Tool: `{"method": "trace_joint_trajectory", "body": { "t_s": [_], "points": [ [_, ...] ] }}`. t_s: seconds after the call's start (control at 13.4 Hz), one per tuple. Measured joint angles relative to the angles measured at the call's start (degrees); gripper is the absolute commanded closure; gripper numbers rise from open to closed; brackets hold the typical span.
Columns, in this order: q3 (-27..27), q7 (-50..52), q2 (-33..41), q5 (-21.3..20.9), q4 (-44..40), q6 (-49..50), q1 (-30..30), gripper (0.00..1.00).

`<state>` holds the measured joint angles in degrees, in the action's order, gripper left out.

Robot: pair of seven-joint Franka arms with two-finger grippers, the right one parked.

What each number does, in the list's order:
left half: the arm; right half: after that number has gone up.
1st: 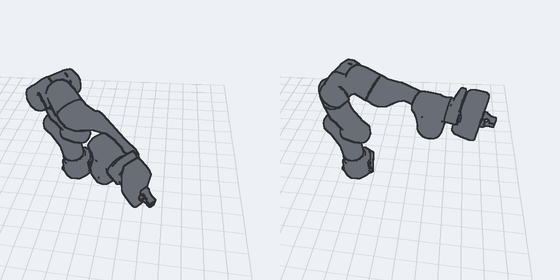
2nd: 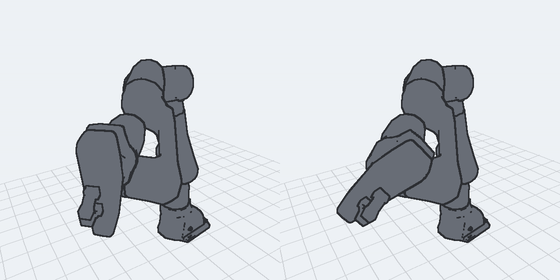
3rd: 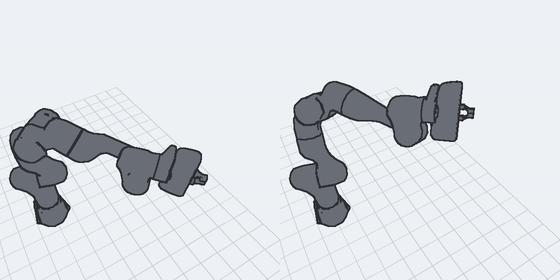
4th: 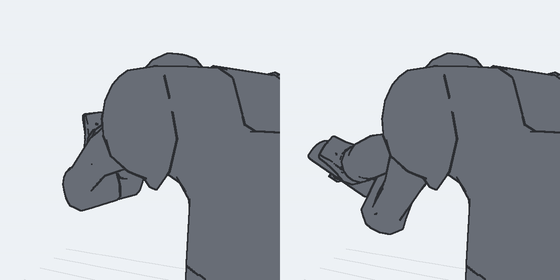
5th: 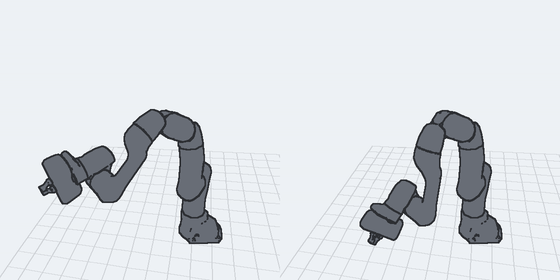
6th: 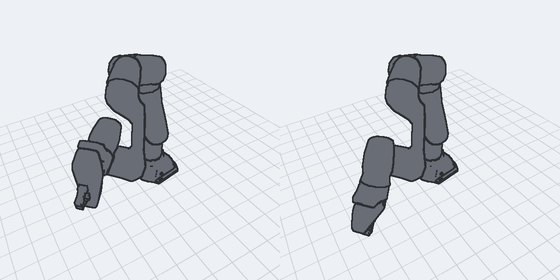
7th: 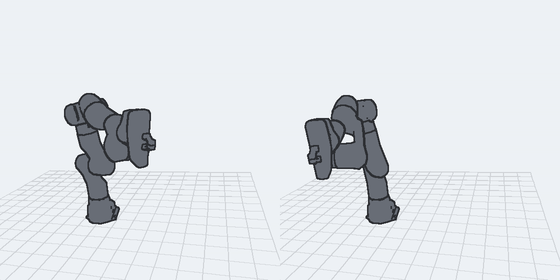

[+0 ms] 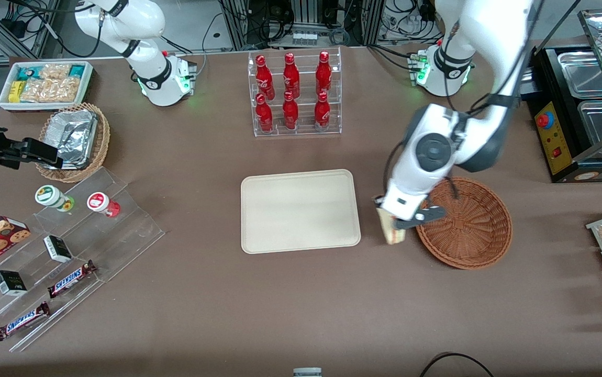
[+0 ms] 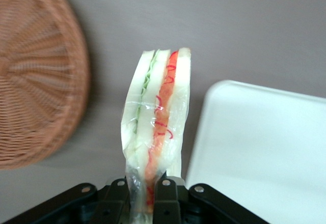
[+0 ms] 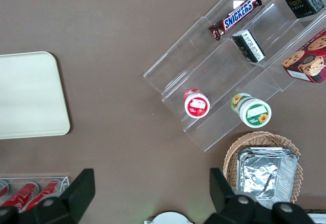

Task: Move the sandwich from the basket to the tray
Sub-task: 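Lift the sandwich and carry it with the left gripper to the tray, then lower the sandwich onto the cream tray and open the left gripper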

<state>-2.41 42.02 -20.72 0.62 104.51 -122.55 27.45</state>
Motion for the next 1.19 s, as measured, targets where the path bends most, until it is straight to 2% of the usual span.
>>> {"method": "trace_joint_trajectory", "body": {
  "t_s": [0.3,0.6,0.82,1.19],
  "points": [
    [0.0,4.3,-7.8,-1.0,-9.0,2.1,7.8,1.00],
    [0.1,8.8,-18.4,-1.8,-22.9,9.2,13.6,1.00],
    [0.2,9.2,-22.9,-1.8,-28.4,10.2,15.2,1.00],
    [0.2,10.9,-26.5,-1.8,-33.2,12.0,15.6,1.00]
  ]
}}
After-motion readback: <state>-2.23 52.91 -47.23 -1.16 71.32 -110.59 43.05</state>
